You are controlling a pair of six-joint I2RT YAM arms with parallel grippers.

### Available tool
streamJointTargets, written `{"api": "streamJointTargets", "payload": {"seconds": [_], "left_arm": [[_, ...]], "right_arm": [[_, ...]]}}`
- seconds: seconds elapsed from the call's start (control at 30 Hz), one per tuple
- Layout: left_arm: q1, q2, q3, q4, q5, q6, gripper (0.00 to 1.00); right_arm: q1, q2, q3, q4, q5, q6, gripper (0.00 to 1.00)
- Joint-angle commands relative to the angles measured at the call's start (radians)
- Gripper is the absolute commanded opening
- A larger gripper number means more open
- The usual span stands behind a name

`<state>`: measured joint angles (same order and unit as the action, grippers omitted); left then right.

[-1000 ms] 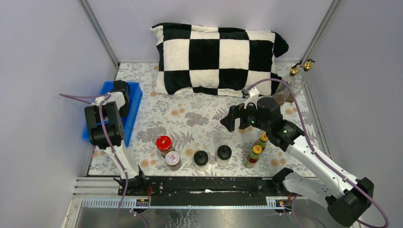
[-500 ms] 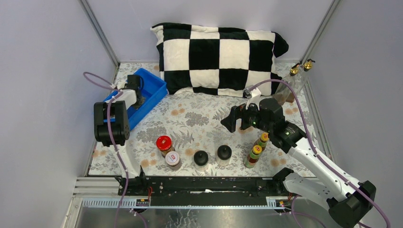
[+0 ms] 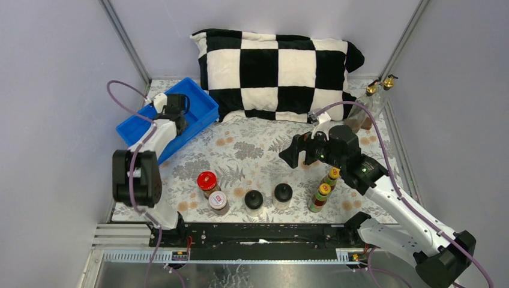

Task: Organize the condiment bottles
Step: Place the storage box at the center of the board.

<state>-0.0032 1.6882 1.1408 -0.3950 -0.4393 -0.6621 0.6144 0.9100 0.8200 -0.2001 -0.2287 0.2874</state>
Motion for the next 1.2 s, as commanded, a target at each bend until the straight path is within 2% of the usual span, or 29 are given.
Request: {"api": "streamJointTargets", "payload": {"seconds": [0.0,0.23,0.43,0.67,0.93,0.97,1.17], "left_arm": [[-0.016,-0.179,-0.043,0.028,-0.080,-0.002,0.00],[-0.027,-0.297,-0.011,-0.027,-0.036,0.042,0.00],[-0.106,-0.337,0.027,-0.045,0.064,0.094,0.00],[-0.335,-0.275,0.130,-0.106,0.077,0.138,0.00],[-0.601,-0.146,0.248,-0.175,-0.013,0.141,0.00],[-0.660,-0.106,0.263,-0.176,-0.041,0.120,0.00],[-0.777,-0.022,0.283,-0.188,-0.123,0.040,0.00]], "right_arm": [[0.004,-0.022,0.000,0.030,-0.021,0.015,1.00],[0.005,-0.026,0.016,0.029,-0.037,0.022,1.00],[0.004,-0.026,0.066,-0.010,-0.007,0.001,1.00],[0.005,-0.023,0.171,-0.104,0.065,-0.046,1.00],[0.004,-0.045,0.223,-0.178,0.134,-0.057,1.00],[0.004,-0.053,0.246,-0.200,0.157,-0.051,1.00],[0.004,-0.079,0.294,-0.264,0.211,-0.051,1.00]]}}
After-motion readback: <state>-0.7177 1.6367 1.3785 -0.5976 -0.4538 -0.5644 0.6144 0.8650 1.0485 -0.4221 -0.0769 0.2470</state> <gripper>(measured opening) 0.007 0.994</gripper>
